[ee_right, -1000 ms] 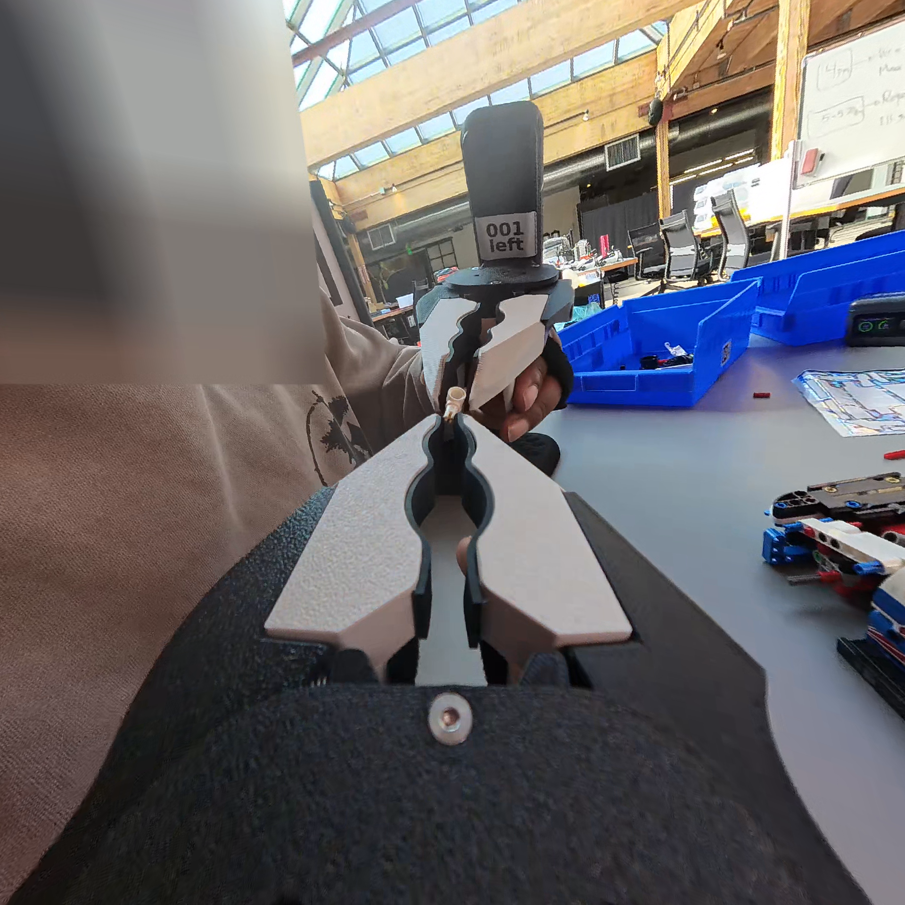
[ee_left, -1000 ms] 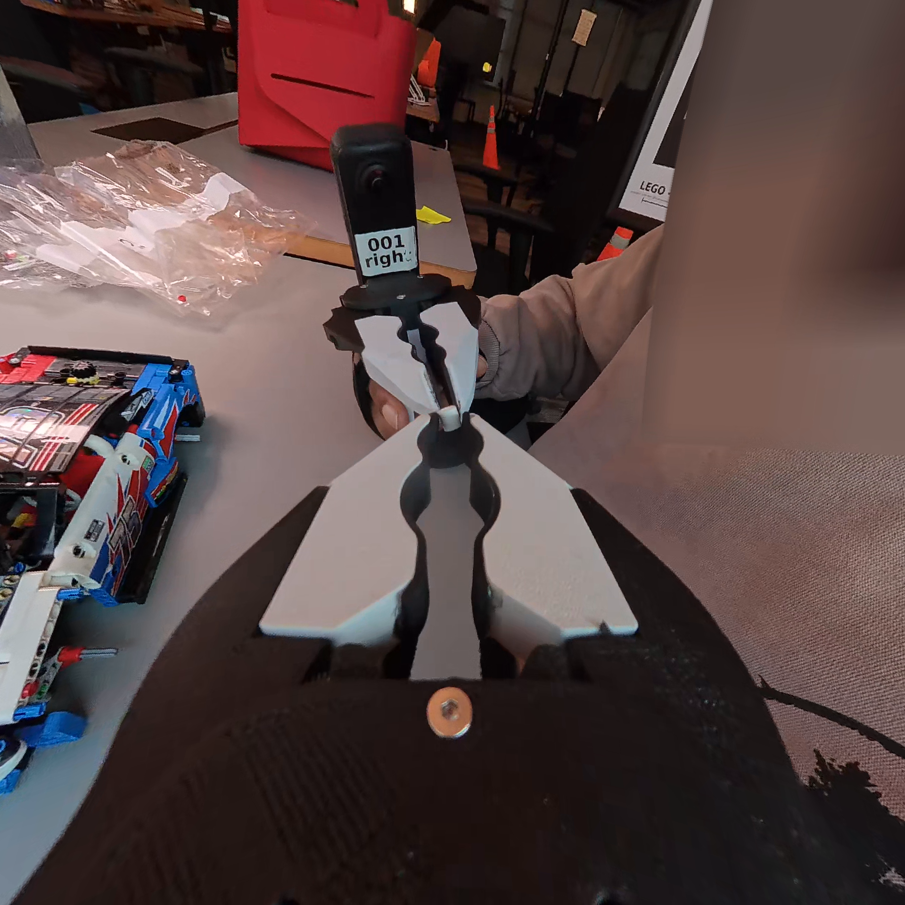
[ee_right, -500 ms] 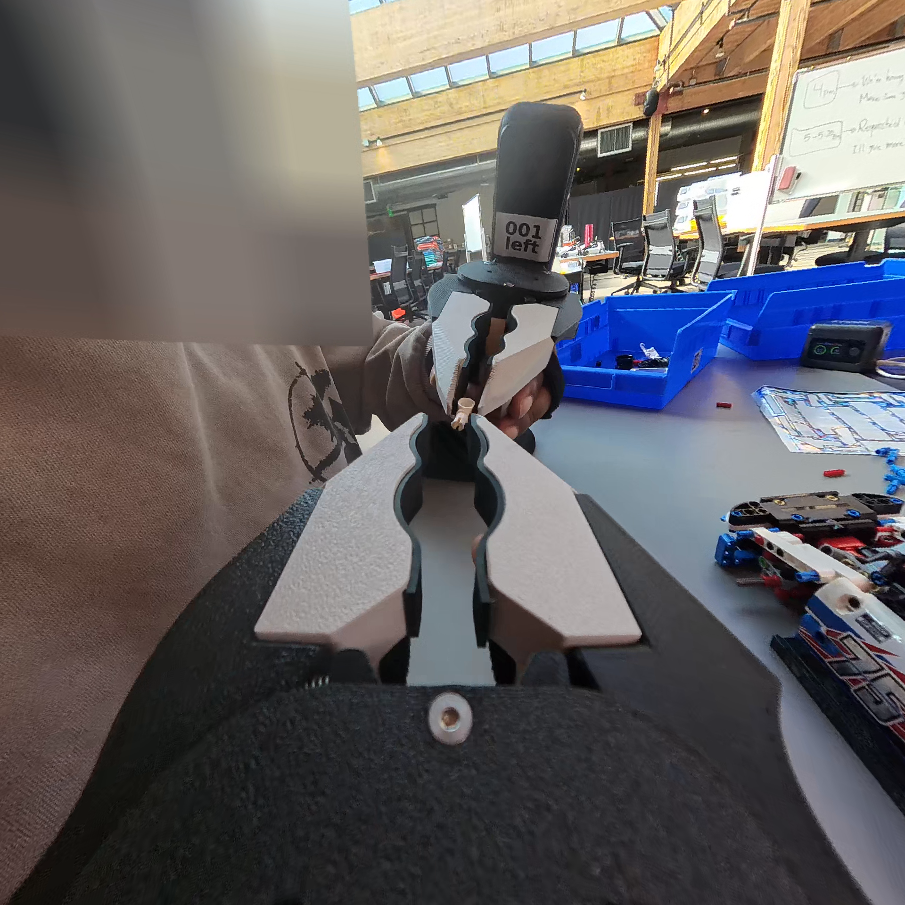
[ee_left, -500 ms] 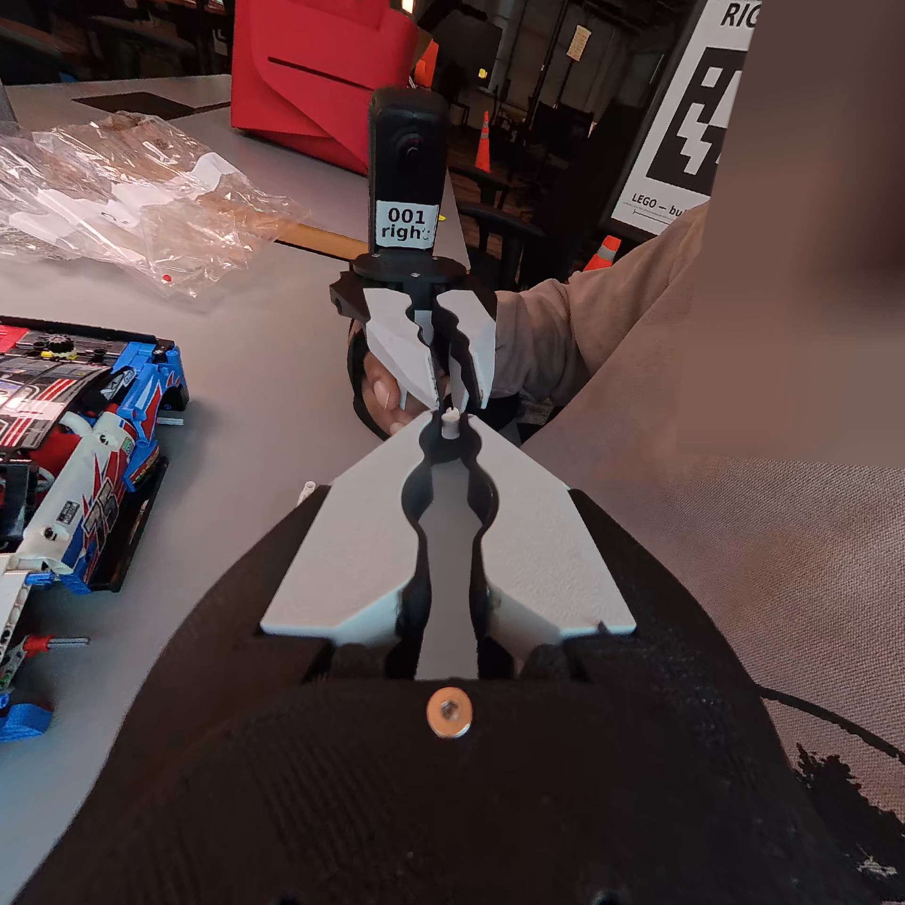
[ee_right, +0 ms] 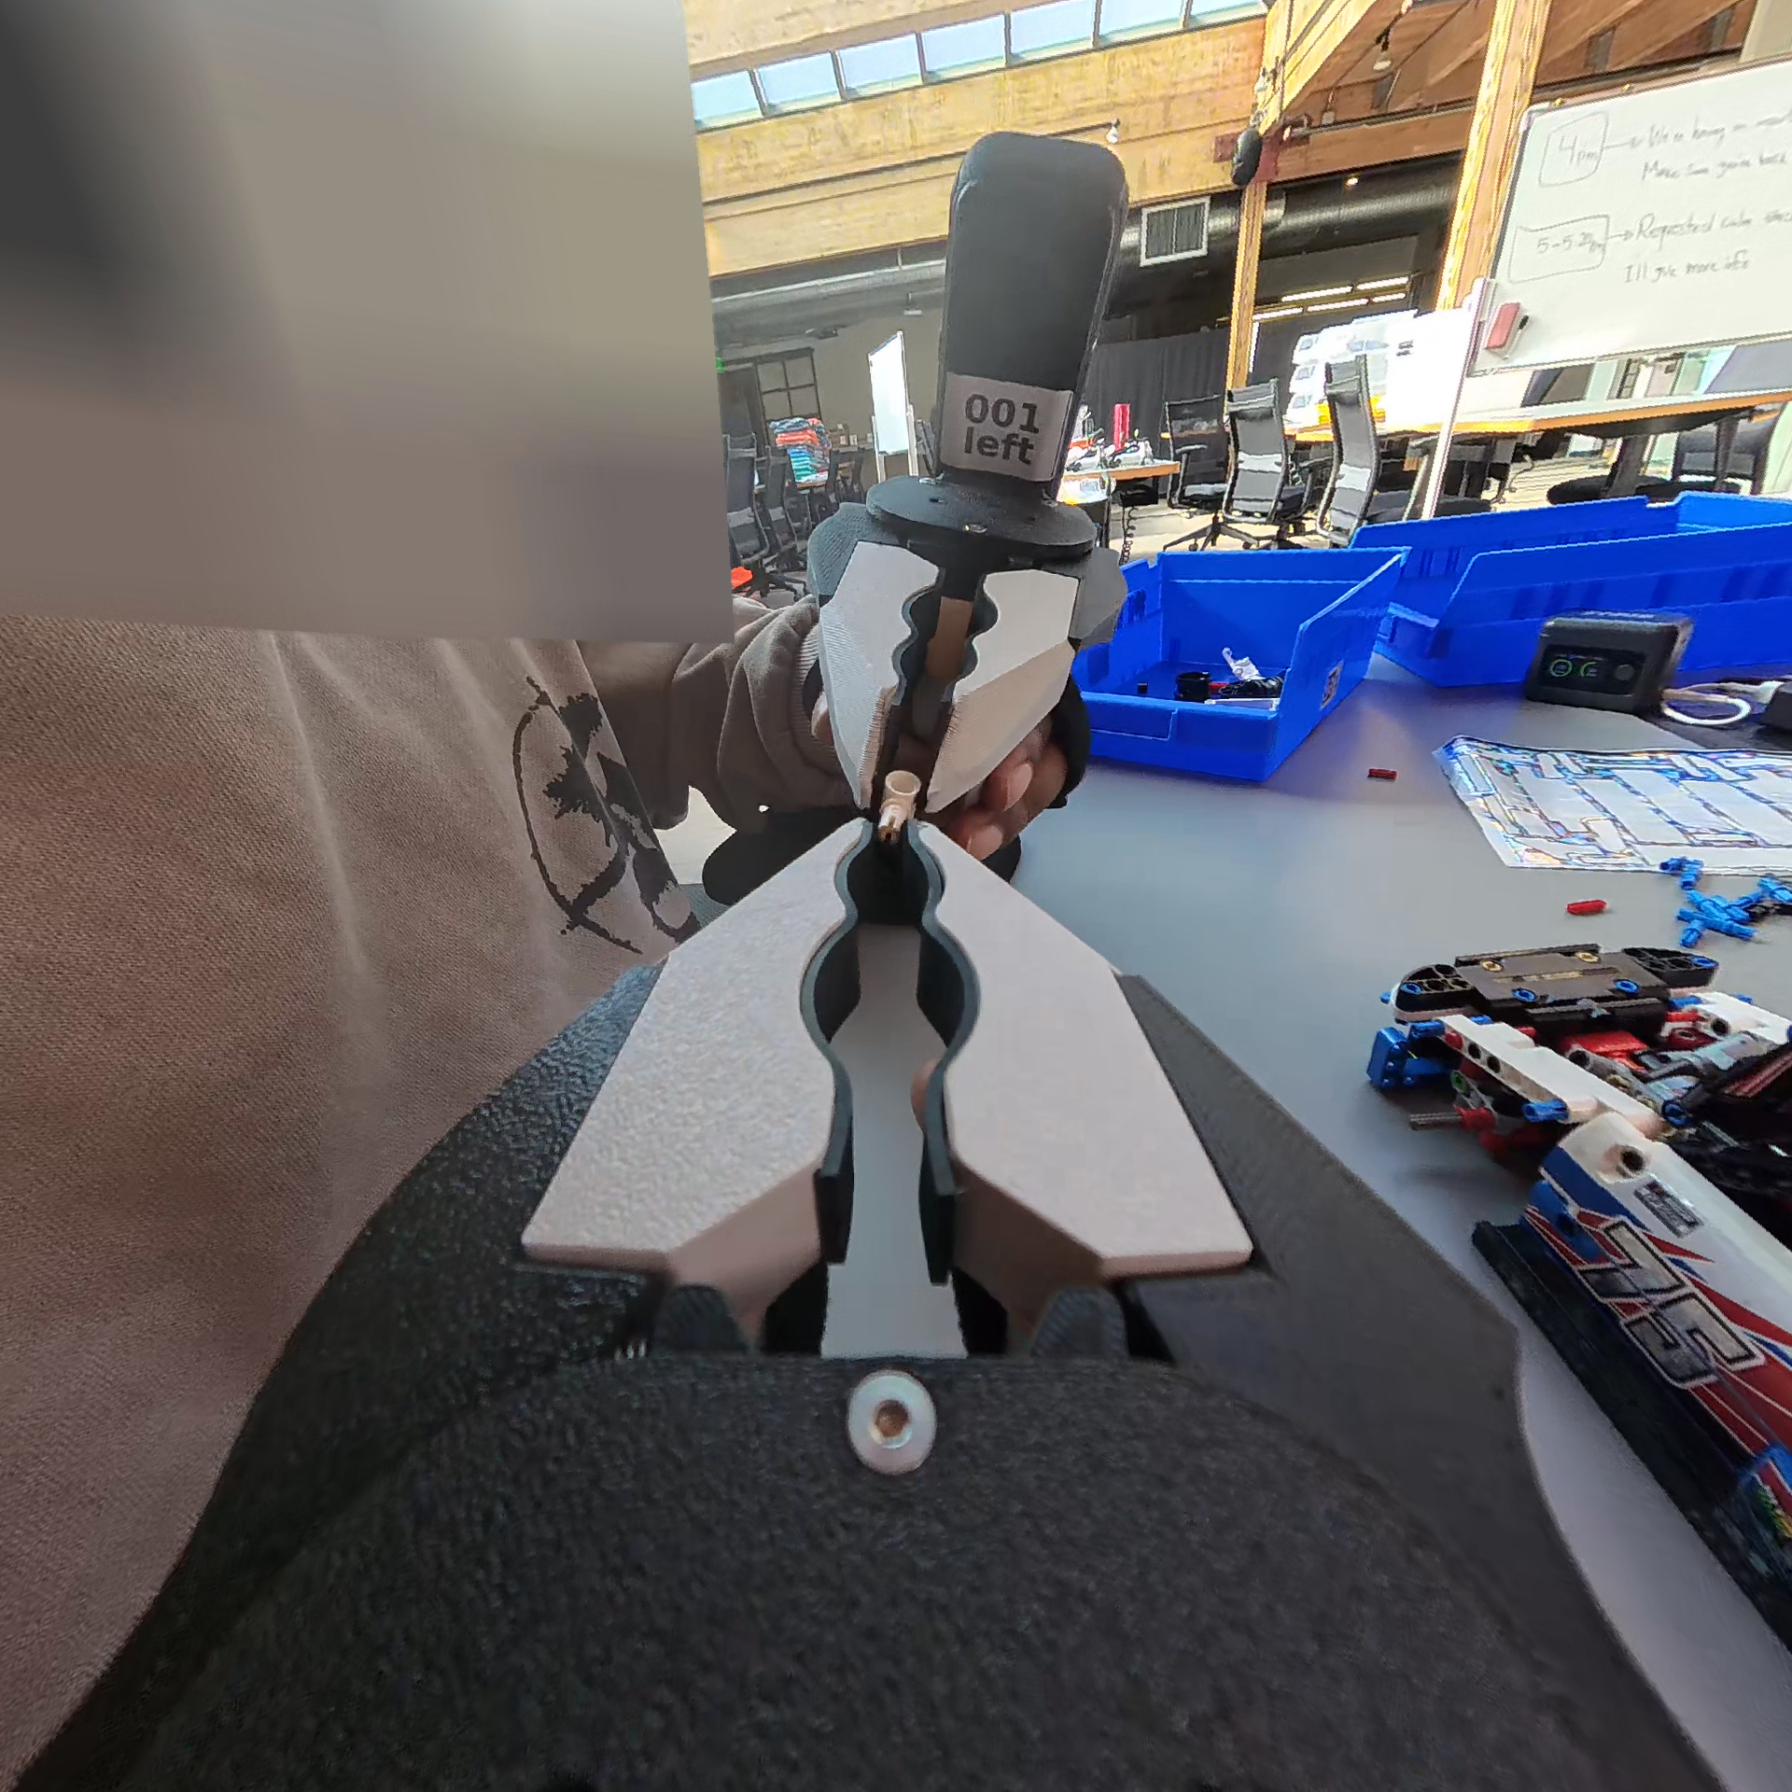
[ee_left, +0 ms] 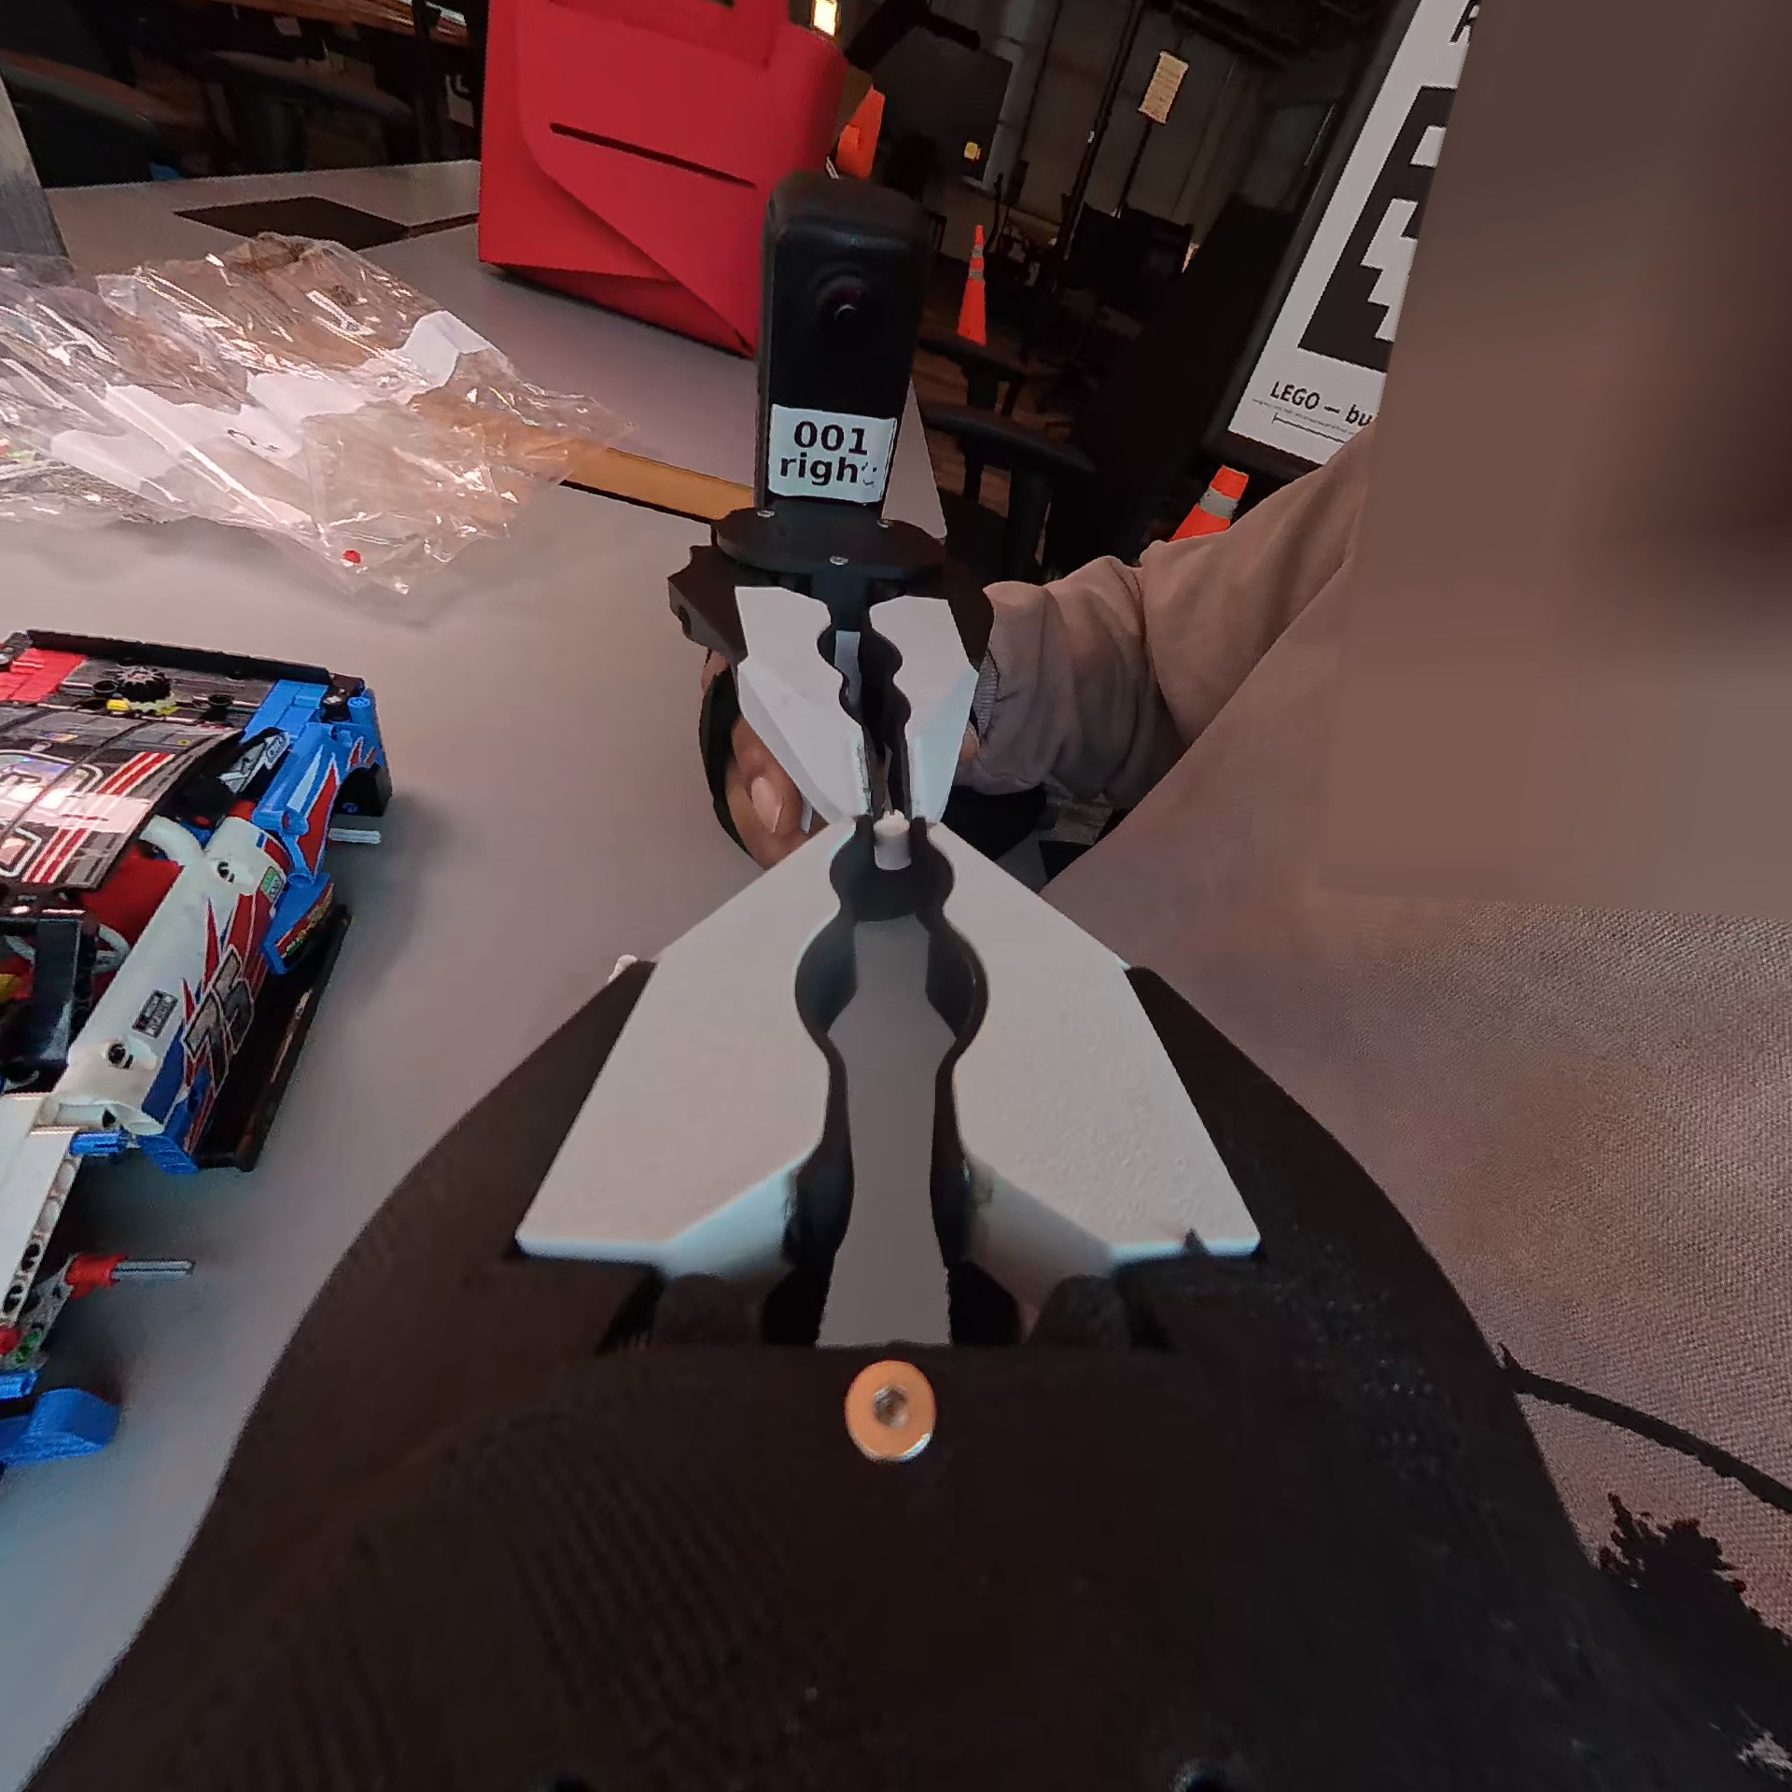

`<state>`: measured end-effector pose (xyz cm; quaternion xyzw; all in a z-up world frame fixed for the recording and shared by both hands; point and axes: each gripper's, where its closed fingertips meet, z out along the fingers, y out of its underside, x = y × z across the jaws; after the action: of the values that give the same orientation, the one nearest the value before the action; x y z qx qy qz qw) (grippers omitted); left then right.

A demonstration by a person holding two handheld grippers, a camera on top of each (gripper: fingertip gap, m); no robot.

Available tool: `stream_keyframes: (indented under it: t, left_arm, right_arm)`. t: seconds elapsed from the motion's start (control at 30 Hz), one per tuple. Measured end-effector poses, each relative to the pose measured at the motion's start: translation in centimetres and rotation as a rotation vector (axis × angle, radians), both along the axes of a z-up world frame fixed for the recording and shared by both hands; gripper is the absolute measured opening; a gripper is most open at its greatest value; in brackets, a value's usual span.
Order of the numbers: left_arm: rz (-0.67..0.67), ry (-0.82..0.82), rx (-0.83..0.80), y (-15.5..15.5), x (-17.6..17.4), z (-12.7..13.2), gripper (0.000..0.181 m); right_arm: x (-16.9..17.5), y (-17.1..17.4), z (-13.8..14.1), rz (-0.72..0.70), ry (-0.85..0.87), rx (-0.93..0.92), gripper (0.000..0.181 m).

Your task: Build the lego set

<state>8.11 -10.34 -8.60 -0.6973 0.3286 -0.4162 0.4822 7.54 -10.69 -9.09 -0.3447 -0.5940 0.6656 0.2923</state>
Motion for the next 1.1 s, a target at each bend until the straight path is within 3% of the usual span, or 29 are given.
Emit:
stream_keyframes:
  t: [0.8,0.87,0.97,1.1]
  left_arm:
    - [0.017,0.042,0.036,0.4,0.4,-0.2,0.005]
    - [0.025,0.142,0.100,0.6,0.1,-0.9,0.006]
    - [0.065,0.489,0.215,2.3,-2.8,-3.9,0.006]
    - [0.023,0.647,0.080,3.5,-5.4,-7.9,0.006]
  right_arm:
    - [0.1,0.4,0.0,-0.056,0.064,0.091,0.001]
    - [-0.1,0.6,-0.6,-0.077,0.033,0.117,0.003]
    - [0.3,2.7,-3.2,-0.112,-0.118,0.257,0.012]
    - [2.9,8.3,-8.4,-0.204,-0.432,0.472,0.030]
